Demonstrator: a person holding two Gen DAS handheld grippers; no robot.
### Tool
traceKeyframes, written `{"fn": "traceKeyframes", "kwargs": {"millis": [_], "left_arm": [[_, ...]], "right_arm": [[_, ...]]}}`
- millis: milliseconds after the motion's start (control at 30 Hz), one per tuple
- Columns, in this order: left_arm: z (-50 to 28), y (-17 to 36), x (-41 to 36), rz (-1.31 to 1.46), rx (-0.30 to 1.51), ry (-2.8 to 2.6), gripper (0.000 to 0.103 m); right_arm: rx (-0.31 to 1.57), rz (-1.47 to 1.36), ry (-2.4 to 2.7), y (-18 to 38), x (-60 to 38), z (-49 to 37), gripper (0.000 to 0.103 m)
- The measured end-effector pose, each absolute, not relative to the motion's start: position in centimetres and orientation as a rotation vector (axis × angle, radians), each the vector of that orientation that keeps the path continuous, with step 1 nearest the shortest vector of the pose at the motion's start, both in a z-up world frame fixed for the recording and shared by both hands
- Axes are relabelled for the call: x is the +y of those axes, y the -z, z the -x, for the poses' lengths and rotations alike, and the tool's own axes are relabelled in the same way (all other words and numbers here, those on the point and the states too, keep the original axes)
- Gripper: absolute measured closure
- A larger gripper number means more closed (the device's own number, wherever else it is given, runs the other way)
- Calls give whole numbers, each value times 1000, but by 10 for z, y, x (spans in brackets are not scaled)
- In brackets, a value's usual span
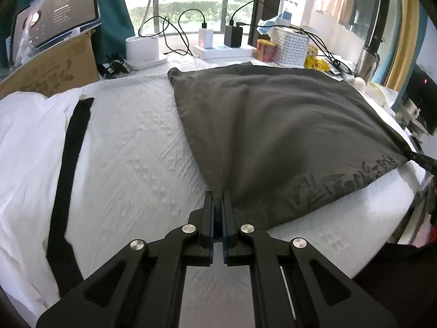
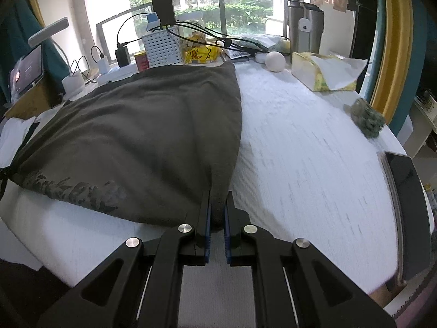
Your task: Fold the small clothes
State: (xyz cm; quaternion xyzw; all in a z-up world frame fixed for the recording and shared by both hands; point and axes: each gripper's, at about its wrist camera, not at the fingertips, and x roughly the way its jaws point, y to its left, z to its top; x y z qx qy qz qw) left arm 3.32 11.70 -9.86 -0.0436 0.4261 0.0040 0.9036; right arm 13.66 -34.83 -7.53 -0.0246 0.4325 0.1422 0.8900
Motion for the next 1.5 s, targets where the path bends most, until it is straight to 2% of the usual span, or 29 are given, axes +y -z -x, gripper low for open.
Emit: {"fn": "traceKeyframes", "kwargs": {"millis": [567, 767, 833, 900, 933, 967, 1000, 1033, 1067, 1267, 1500], "left_arm": [[-9, 120, 114, 53, 971, -13, 98], [-13, 113, 113, 50, 979, -14, 98], [-12, 107, 111, 34, 959, -15, 94], [-12, 101, 110, 5, 933, -37, 91], [-12, 99, 110, -3, 920, -41, 91], [-13, 94, 111, -4, 903, -48, 91], [-15, 91, 113, 1, 888, -55, 91], [-15, 88, 114, 5, 878, -59, 91], [-17, 83, 115, 12, 860, -58, 91], [-27, 61, 116, 25, 756, -65, 91], [-44, 51, 135, 101, 735, -120, 91]], "right_arm": [[946, 16, -310, 81, -367, -111, 96], [1009, -11, -355, 75, -371, -120, 92], [1025, 14, -369, 70, -370, -122, 91], [1031, 47, -373, 67, -369, -124, 85], [1030, 54, -373, 66, -369, -125, 75], [1027, 60, -370, 65, -369, -128, 53], [1012, 64, -356, 64, -370, -131, 37], [996, 67, -347, 62, -371, -133, 7], [976, 69, -339, 60, -372, -134, 0], [949, 27, -287, 57, -369, -154, 0], [922, 80, -207, 55, -358, -185, 0]]}}
